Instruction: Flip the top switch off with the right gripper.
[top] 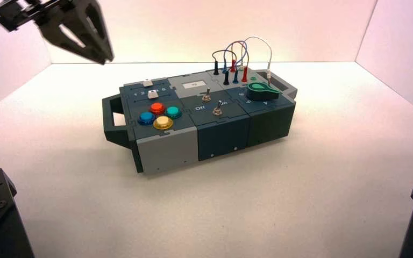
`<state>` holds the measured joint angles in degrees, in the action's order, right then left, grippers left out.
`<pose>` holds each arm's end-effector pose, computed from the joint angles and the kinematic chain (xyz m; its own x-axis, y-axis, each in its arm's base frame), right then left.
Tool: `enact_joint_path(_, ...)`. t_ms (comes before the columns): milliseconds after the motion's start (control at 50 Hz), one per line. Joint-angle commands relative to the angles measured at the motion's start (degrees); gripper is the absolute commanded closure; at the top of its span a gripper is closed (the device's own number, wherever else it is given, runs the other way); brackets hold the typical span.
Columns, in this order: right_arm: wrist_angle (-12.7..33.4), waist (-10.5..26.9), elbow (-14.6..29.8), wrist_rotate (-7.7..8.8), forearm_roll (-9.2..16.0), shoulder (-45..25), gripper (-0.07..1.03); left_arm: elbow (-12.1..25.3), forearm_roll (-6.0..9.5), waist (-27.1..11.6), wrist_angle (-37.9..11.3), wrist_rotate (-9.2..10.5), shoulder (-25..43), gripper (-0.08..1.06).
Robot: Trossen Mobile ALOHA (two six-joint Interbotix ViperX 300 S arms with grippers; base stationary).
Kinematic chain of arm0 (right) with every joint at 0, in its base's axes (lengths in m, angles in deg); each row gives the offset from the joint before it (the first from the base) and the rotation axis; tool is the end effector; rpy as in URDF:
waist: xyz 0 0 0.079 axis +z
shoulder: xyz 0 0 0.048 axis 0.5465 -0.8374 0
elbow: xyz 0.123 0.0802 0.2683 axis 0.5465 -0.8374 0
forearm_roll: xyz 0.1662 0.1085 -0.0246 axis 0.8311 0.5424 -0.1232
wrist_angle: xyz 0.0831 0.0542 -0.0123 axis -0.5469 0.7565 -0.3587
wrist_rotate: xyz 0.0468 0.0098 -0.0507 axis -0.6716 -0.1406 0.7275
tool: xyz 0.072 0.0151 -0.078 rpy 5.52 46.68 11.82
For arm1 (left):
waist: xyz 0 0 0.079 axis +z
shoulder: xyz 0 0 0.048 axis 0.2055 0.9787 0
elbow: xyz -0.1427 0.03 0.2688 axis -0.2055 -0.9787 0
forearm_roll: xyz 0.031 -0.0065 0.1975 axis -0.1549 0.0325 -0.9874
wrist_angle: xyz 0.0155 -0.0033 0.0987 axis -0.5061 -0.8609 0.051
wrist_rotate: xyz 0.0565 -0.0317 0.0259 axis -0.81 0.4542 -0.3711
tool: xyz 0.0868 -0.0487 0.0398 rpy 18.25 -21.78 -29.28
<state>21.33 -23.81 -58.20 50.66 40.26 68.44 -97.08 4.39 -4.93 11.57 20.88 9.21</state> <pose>0.1762 0.0819 0.2316 0.4159 0.3682 -0.8315 -0.3764 0.9021 0.2112 0.2007 -0.1147 0.1270 0.2138 -0.3703 -0.9040 0.1125 0.9285 -0.3538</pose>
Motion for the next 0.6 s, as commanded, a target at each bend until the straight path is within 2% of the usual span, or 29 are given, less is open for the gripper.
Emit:
enact_joint_path(20, -1.76, 5.45, 3.25, -1.14, 0.53, -3.96, 0.62, 0.70, -0.62, 1.41, -0.53, -0.18, 0.70, 0.79)
enact_joint_path(160, -3.16, 8.44, 4.92, -2.81, 0.79, -7.56, 0.62, 0.79, -1.32, 2.99, -1.76, -0.18, 2.20, 0.72)
enact_joint_path(240, -3.69, 9.32, 5.98, -2.81, 1.23, -9.14, 0.62, 0.88, -2.02, 3.78, -2.46, -0.18, 3.69, 0.68)
enact_joint_path(460, -3.96, 9.76, 9.05, -1.85, 1.58, -12.83, 0.62, 1.49, -5.63, 5.54, -2.02, -0.09, 9.67, 0.64)
enact_joint_path(600, -4.31, 11.34, 10.37, -1.41, 1.58, -15.03, 0.62, 2.55, -5.89, 5.80, -1.76, 0.09, 15.12, 0.62)
